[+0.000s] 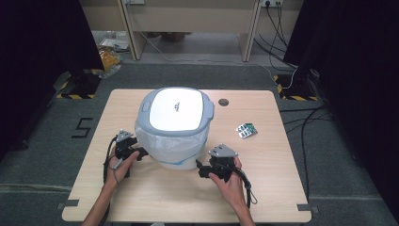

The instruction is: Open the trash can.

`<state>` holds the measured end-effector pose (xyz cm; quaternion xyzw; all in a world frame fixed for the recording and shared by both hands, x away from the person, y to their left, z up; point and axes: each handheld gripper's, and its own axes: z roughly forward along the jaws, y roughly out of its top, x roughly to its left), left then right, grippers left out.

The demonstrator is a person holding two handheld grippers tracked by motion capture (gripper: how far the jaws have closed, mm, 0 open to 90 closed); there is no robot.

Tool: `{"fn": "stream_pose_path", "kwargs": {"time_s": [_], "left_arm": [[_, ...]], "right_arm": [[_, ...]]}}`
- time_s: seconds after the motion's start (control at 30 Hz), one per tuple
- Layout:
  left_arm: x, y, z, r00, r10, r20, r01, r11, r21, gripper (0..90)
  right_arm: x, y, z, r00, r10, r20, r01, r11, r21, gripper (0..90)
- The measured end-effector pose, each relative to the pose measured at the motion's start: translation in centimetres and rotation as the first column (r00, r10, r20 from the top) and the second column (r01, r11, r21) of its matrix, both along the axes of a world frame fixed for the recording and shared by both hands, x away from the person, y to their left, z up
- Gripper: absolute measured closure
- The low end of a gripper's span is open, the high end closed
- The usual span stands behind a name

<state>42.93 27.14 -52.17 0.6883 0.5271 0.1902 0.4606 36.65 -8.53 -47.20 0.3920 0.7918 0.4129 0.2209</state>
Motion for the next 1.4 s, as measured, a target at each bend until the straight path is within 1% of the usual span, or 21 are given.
{"fn": "stream_pose_path", "kwargs": {"time_s": [0.03,0.13,0.2,0.27,0.37,0.53,0.57,0.63,0.7,0.73,0.83,0.87,0.9,0.97,1.0,1.07,1.13,1.17,1.23,1.33,1.4], "left_arm": [[-0.1,0.1,0.0,1.0,0.0,-0.005,0.0,1.0,-0.006,18.4],[-0.6,0.3,0.0,1.0,-0.005,-0.008,0.005,1.0,0.0,18.4],[-0.9,0.5,0.0,0.9999,-0.002,-0.013,0.002,0.9999,-0.01,18.3],[-1.2,0.7,-0.1,0.9998,0.0,-0.019,0.0,0.9999,-0.012,18.4],[-1.8,0.7,0.0,0.9998,-0.005,-0.018,0.005,1.0,0.002,18.4],[-2.7,0.4,0.0,0.9999,-0.006,-0.012,0.006,1.0,0.004,18.5],[-2.8,0.3,0.0,0.9999,-0.008,-0.014,0.008,1.0,0.001,18.4],[-2.9,0.3,-0.1,0.9997,-0.01,-0.022,0.01,0.9999,-0.007,18.4],[-2.9,0.3,-0.1,0.9996,-0.008,-0.025,0.008,0.9999,-0.01,18.4],[-2.9,0.3,-0.1,0.9996,-0.008,-0.025,0.008,0.9999,-0.009,18.4],[-3.0,0.2,-0.1,0.9996,-0.006,-0.026,0.005,0.9999,-0.009,18.4],[-3.1,0.1,-0.1,0.9998,-0.003,-0.022,0.003,1.0,-0.002,18.4],[-3.2,0.0,-0.1,0.9999,-0.002,-0.016,0.002,1.0,0.003,18.4],[-3.4,-0.1,0.0,1.0,0.0,-0.006,0.0,0.9999,0.015,18.5],[-3.4,-0.2,0.0,1.0,0.003,-0.005,-0.002,0.9998,0.02,18.6],[-3.5,-0.3,0.0,1.0,-0.005,-0.004,0.005,0.9999,0.016,18.6],[-3.4,-0.5,0.0,0.9999,-0.014,-0.008,0.014,0.9998,0.015,18.5],[-3.4,-0.7,0.0,0.9998,-0.016,-0.006,0.016,0.9998,0.012,18.3],[-3.4,-1.1,0.0,0.9999,-0.011,0.003,0.011,0.9996,0.026,17.3],[-3.4,-1.6,0.1,0.9999,-0.003,0.016,0.003,0.9991,0.043,15.9],[-3.4,-1.7,0.1,0.9998,0.002,0.018,-0.002,0.9992,0.04,15.9]], "right_arm": [[0.2,-0.1,-0.1,0.9999,-0.014,0.006,0.014,1.0,0.002,13.3],[1.0,-0.4,-0.2,0.999,-0.044,0.014,0.044,0.999,0.012,13.5],[1.7,-0.5,-0.3,0.9983,-0.058,0.004,0.058,0.998,0.035,13.5],[2.7,-0.6,-0.4,0.9975,-0.069,-0.019,0.07,0.996,0.057,13.5],[4.1,-0.4,-0.3,0.9969,-0.078,-0.013,0.078,0.996,0.04,14.4],[6.4,-0.2,-0.1,0.9962,-0.085,-0.015,0.086,0.996,0.023,16.6],[6.9,-0.1,0.0,0.9958,-0.089,-0.023,0.09,0.996,0.021,18.0],[7.0,-0.1,0.1,0.9945,-0.097,-0.039,0.099,0.994,0.041,19.9],[6.1,0.2,0.0,0.9939,-0.094,-0.058,0.1,0.99,0.099,18.2],[5.6,0.4,-0.2,0.995,-0.079,-0.062,0.086,0.99,0.114,18.1],[4.0,1.6,-0.9,0.9979,-0.039,-0.052,0.043,0.996,0.081,18.2],[3.8,1.9,-1.0,0.9978,-0.027,-0.061,0.031,0.996,0.079,18.1],[3.6,2.5,-1.2,0.9984,-0.004,-0.057,0.009,0.997,0.076,18.2],[3.5,3.1,-1.2,0.9991,0.001,-0.042,0.003,0.997,0.083,18.2],[3.7,3.4,-1.1,0.9987,-0.004,-0.05,0.008,0.997,0.073,12.5],[4.2,3.5,-1.0,0.9981,-0.028,-0.055,0.031,0.998,0.056,7.8],[4.7,3.3,-1.2,0.9963,-0.055,-0.065,0.06,0.995,0.076,7.9],[5.1,3.3,-1.3,0.9955,-0.073,-0.061,0.078,0.993,0.085,8.3],[5.7,3.2,-1.5,0.9933,-0.1,-0.058,0.106,0.989,0.106,10.5],[7.0,3.3,-1.6,0.9924,-0.107,-0.06,0.114,0.985,0.129,14.0],[7.8,3.4,-1.5,0.9922,-0.113,-0.054,0.118,0.986,0.117,14.0]]}}
